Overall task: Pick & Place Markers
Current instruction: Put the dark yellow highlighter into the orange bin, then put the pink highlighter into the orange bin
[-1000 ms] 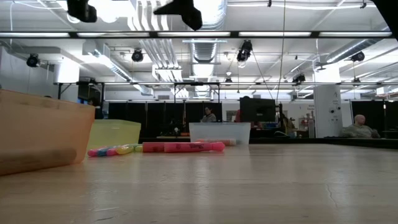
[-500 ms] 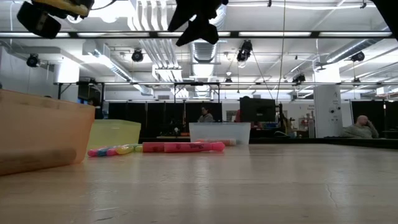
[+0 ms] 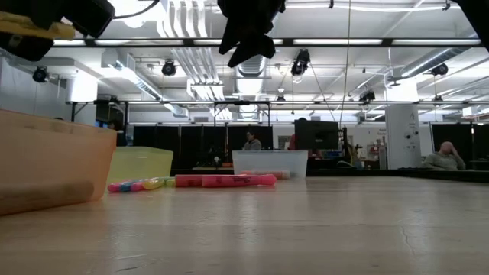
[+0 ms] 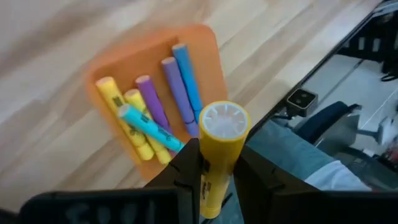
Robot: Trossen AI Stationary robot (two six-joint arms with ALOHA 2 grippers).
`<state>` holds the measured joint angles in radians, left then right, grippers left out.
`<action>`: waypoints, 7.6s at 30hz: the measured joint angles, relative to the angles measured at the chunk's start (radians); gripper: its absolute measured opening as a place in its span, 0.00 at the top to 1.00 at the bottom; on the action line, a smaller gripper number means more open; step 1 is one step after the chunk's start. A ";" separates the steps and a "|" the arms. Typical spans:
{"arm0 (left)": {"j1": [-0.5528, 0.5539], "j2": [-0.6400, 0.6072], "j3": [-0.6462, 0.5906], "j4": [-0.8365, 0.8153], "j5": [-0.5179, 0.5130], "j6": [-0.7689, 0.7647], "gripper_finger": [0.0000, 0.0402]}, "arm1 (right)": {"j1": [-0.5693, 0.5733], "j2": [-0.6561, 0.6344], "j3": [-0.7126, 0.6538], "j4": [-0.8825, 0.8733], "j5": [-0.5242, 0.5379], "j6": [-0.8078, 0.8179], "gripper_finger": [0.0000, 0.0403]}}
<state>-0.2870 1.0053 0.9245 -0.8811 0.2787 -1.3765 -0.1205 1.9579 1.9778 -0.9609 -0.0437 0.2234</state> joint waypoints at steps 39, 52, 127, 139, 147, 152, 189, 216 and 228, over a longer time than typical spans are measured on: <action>-0.050 0.071 -0.151 0.305 -0.174 -0.032 0.60 | -0.032 -0.001 -0.033 -0.039 -0.017 -0.090 0.48; -0.049 -0.150 -0.091 0.333 -0.519 0.023 0.60 | -0.016 0.005 -0.318 0.126 -0.018 -0.385 0.49; -0.049 -0.246 -0.072 1.069 -0.758 0.788 0.59 | 0.032 -0.074 -0.513 0.447 -0.204 -0.102 0.87; -0.048 -0.281 -0.072 1.124 -0.962 1.069 0.59 | 0.039 -0.265 -0.378 0.590 -0.136 0.014 0.86; -0.048 -0.266 -0.072 1.141 -0.974 1.087 0.59 | 0.054 -0.288 -0.305 0.759 -0.084 0.088 0.86; -0.048 -0.233 -0.072 1.170 -0.976 1.092 0.59 | 0.059 -0.245 -0.231 0.787 -0.090 0.110 0.86; -0.048 -0.196 -0.072 1.285 -0.912 0.956 0.85 | 0.117 -0.096 -0.057 0.778 -0.142 0.136 0.80; -0.072 -0.319 -0.072 0.334 -0.543 -0.015 0.83 | 0.103 -0.105 -0.057 0.357 -0.115 -0.149 0.44; -0.090 -0.097 -0.078 0.100 -0.243 -0.195 0.83 | 0.081 -0.105 -0.057 0.358 -0.112 -0.179 0.45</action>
<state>-0.3770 0.9085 0.8463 -0.7806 0.0356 -1.5715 -0.0393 1.8526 1.9205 -0.6033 -0.1555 0.0443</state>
